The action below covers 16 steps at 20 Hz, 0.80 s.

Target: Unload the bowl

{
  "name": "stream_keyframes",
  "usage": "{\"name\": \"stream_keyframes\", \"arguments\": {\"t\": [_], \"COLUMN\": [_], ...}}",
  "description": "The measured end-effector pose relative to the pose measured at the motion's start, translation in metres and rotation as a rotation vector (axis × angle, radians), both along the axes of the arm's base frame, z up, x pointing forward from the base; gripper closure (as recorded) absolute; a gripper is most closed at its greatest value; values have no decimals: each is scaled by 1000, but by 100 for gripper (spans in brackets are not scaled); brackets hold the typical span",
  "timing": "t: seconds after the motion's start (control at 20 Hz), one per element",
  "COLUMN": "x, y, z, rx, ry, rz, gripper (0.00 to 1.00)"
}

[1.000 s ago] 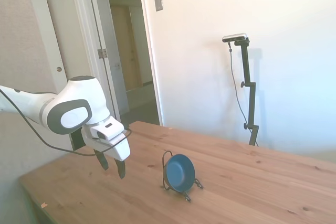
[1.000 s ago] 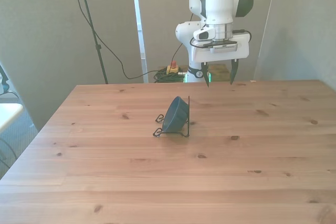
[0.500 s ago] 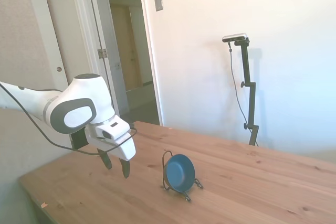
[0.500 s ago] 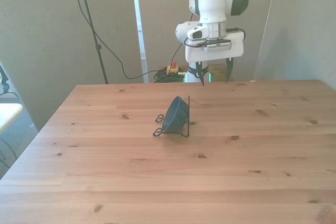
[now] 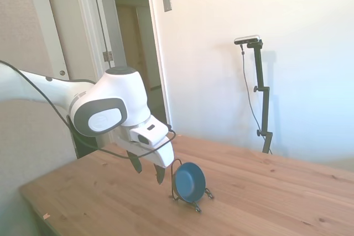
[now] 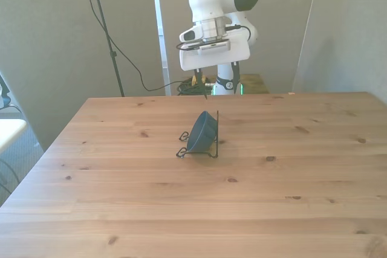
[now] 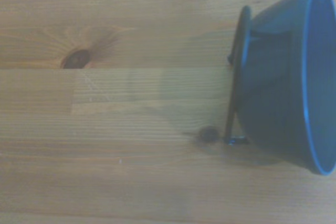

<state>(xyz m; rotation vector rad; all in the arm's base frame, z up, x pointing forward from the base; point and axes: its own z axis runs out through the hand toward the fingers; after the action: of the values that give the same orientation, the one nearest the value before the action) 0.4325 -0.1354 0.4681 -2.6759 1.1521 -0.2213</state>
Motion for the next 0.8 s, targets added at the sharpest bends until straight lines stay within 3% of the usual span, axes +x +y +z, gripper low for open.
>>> {"name": "stream_keyframes", "arguments": {"t": [0.5, 0.8], "x": [25, 42], "y": [-54, -74], "z": [-4, -10], "rx": [-44, 21], "ry": [-29, -106], "rz": [38, 147], "gripper": [0, 0]}}
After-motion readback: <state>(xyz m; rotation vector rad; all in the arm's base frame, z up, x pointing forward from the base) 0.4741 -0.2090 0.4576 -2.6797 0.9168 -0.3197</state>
